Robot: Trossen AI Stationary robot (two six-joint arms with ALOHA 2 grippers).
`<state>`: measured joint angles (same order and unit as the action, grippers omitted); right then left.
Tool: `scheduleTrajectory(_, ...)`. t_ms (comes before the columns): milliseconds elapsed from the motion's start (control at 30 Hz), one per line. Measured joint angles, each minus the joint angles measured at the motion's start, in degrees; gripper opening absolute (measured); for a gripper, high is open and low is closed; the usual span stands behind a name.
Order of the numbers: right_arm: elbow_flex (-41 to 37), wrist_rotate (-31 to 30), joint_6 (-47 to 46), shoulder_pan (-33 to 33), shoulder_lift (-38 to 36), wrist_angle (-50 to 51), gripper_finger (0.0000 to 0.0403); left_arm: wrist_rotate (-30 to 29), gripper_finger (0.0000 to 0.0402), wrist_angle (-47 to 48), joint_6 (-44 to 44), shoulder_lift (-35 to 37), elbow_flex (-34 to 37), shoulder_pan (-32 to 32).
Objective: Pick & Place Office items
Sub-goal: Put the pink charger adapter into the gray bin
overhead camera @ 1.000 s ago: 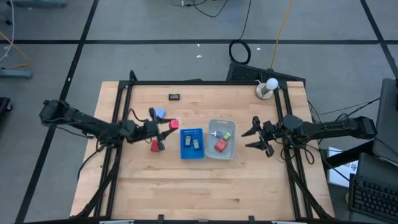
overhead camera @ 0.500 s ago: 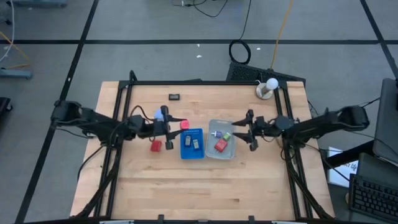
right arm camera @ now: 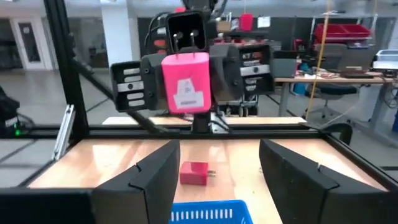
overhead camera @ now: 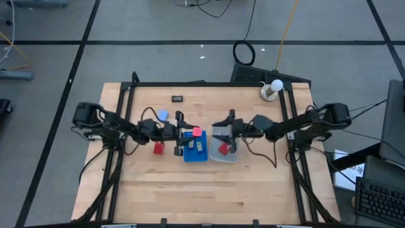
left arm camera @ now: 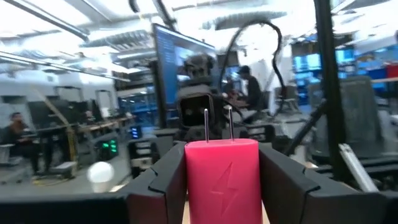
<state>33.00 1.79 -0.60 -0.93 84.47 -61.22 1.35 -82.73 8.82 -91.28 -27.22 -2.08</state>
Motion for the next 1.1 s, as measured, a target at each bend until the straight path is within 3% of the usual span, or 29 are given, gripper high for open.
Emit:
scheduleTrajectory(333,5.1,0.9,3.2,3.1,3.5,1.7,0.0281,2.3,0.0162,2.1,-2.2,-4.5,-5.8,-0.3)
scheduleTrajectory(467,5.5,-2.5,4.5,4.0,3.5,1.9,0.0288,3.2,0.0164,6.2,-3.4,-6.8,-9.3,-0.3)
scheduleTrajectory(800,5.5,-5.0,7.4,5.8,3.5,2.5,0.0263,4.2,0.0162,8.9,-2.3,-8.8,-13.4,-0.3)
scheduleTrajectory(933,5.5,-5.3,8.7,6.3,3.5,1.2,0.0241,4.3,0.0171,8.7,-2.9,-8.7,-13.4,-0.3)
scheduleTrajectory(1100,5.4,-5.7,8.8,6.6,3.5,0.2,0.0208,4.1,0.0152,8.7,-2.4,-8.7,-13.5,-0.3)
